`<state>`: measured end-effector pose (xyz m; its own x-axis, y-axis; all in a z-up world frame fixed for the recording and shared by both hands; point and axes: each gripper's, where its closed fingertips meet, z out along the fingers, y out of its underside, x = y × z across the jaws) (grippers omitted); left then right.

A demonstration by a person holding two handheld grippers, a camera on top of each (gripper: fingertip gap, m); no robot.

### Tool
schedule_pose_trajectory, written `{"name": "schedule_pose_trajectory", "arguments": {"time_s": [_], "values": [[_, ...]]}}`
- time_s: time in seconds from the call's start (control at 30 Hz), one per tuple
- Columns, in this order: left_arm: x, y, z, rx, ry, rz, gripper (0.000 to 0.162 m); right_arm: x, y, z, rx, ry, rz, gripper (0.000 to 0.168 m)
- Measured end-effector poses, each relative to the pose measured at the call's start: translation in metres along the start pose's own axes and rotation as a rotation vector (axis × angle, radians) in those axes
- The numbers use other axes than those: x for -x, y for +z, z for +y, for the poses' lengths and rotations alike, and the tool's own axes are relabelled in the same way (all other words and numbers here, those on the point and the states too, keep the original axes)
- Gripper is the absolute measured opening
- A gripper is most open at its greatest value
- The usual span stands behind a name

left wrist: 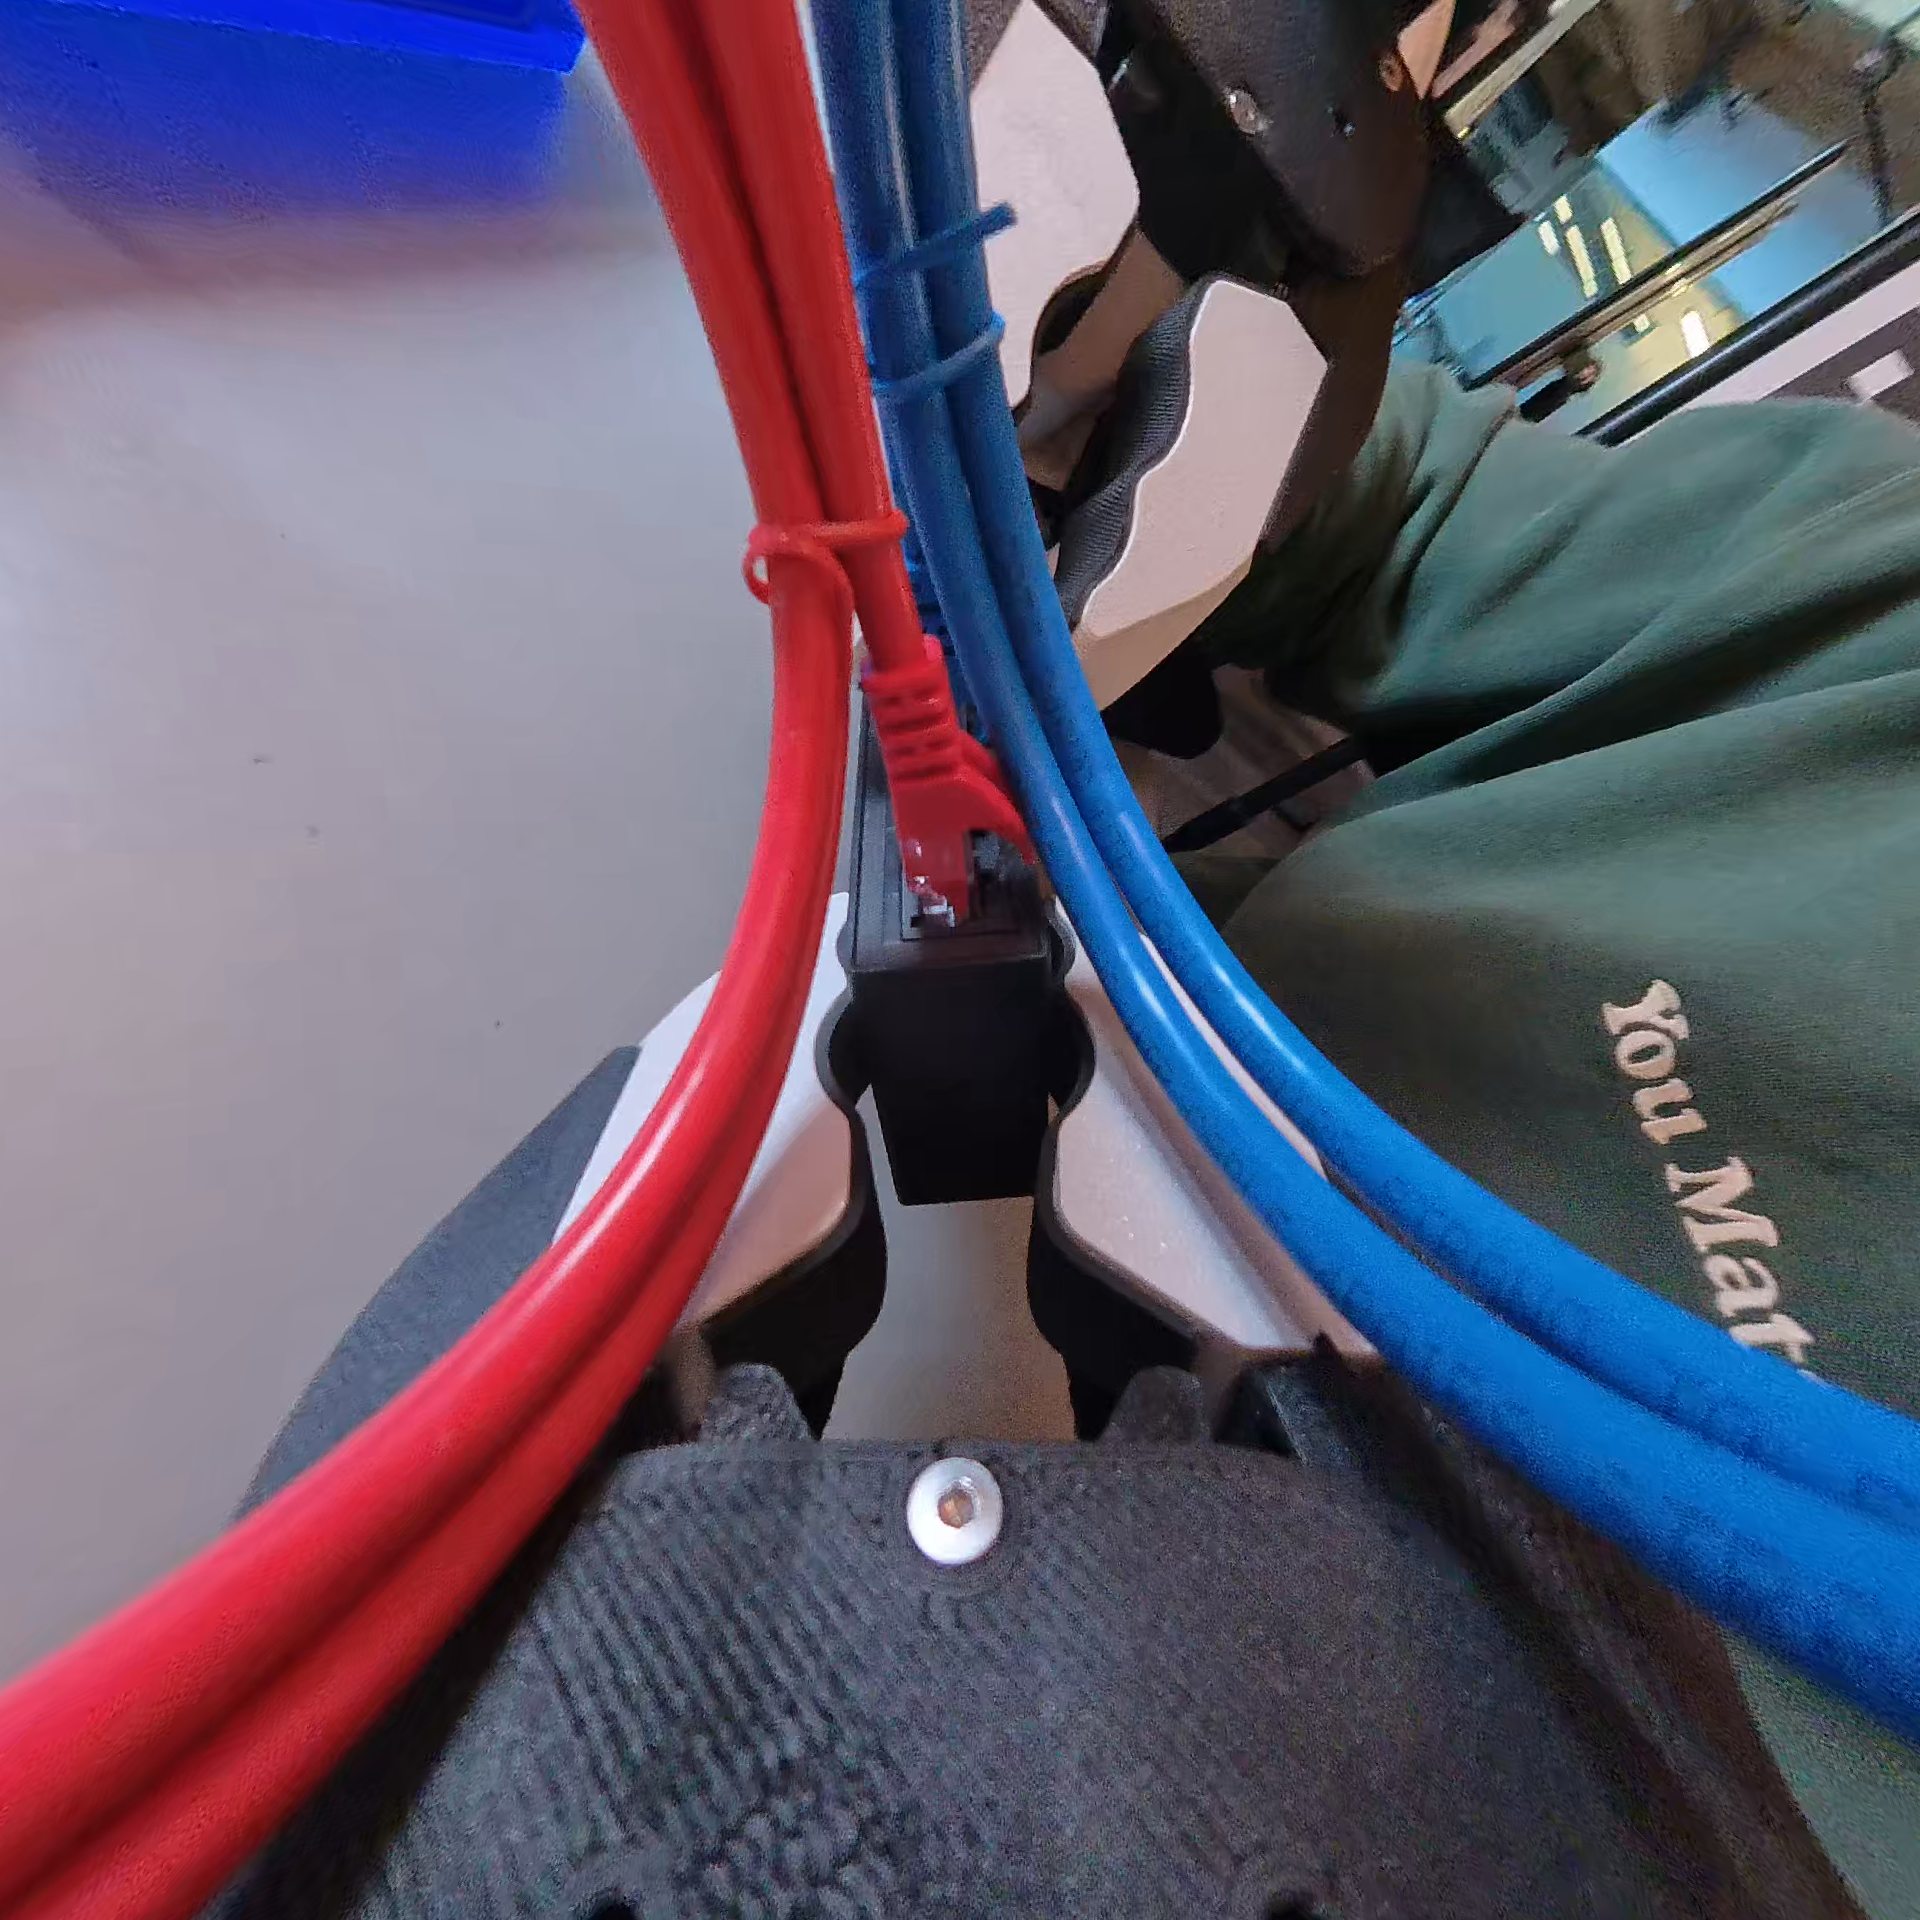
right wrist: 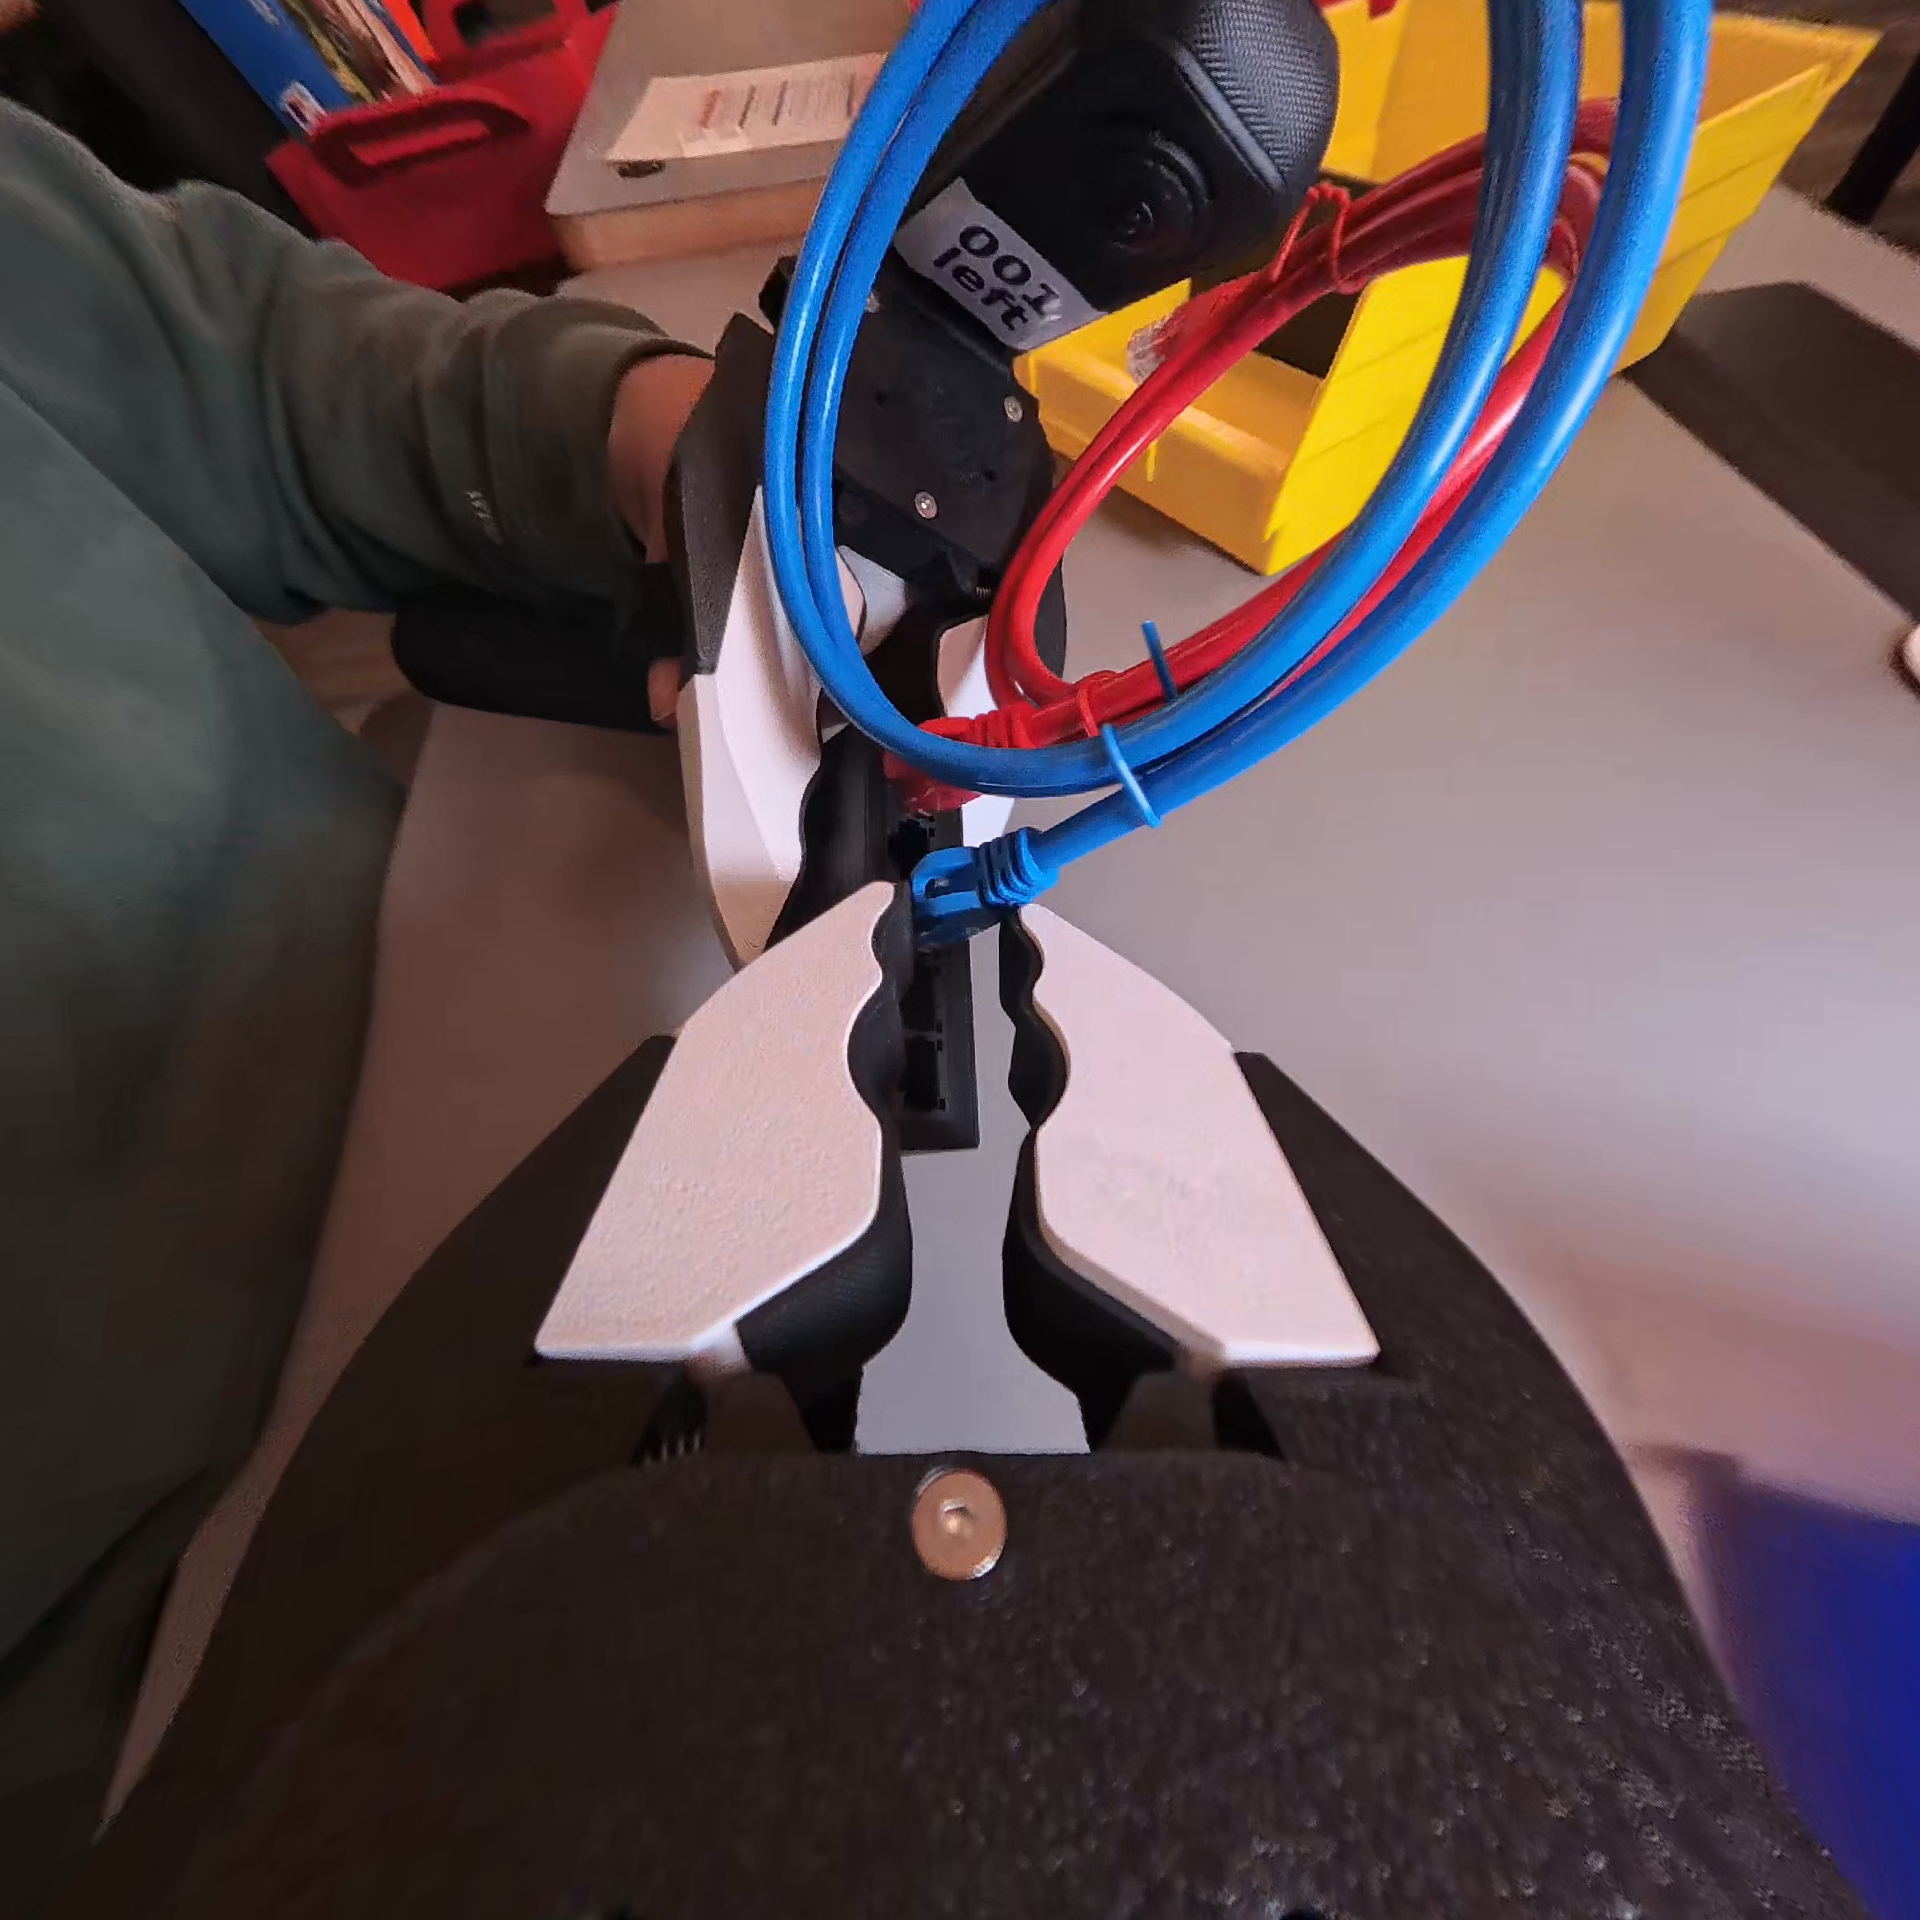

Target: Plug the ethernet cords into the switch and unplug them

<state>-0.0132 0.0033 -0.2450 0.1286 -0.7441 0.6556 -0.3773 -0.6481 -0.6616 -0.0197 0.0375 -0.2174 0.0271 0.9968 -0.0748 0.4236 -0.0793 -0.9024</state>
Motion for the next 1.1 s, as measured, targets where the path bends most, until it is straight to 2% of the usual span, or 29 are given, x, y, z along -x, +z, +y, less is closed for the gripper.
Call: {"name": "schedule_pose_trajectory", "arguments": {"time_s": [0.03,0.2,0.3,0.37,0.4,0.5,0.63,0.73,0.87,1.03,1.1], "values": [[0.0,0.0,0.0,0.003,0.015,-0.01,0.029,0.001,0.0,0.0,-0.012,-0.024,0.019,0.016],[-0.003,-0.003,-0.009,-0.046,0.085,-0.021,0.028,0.004,-0.008,-0.014,-0.167,-0.112,0.119,0.015],[-0.008,-0.005,-0.015,-0.073,0.111,-0.019,0.027,0.006,-0.012,-0.022,-0.288,-0.001,0.04,0.015],[-0.015,-0.008,-0.021,-0.112,0.084,0.033,0.036,0.007,-0.017,-0.031,-0.358,0.137,-0.053,0.014],[-0.017,-0.008,-0.02,-0.103,0.066,0.051,0.027,0.003,-0.021,-0.038,-0.4,0.157,-0.048,0.014],[-0.012,-0.01,-0.016,-0.1,0.07,0.031,0.029,-0.008,-0.048,-0.062,-0.494,0.272,-0.121,0.013],[-0.012,-0.014,-0.02,-0.112,0.081,0.02,0.03,-0.043,-0.094,-0.08,-0.493,0.255,0.008,0.013],[-0.008,-0.014,-0.019,-0.111,0.056,0.019,0.029,-0.085,-0.142,-0.088,-0.461,0.217,0.198,0.013],[-0.007,-0.015,-0.021,-0.125,0.066,0.013,0.031,-0.128,-0.187,-0.079,-0.352,0.238,0.347,0.012],[-0.005,-0.017,-0.023,-0.139,0.057,0.012,0.029,-0.166,-0.217,-0.065,-0.194,0.27,0.467,0.012],[-0.005,-0.017,-0.023,-0.144,0.057,0.016,0.03,-0.183,-0.224,-0.049,-0.147,0.375,0.457,0.012]]}}
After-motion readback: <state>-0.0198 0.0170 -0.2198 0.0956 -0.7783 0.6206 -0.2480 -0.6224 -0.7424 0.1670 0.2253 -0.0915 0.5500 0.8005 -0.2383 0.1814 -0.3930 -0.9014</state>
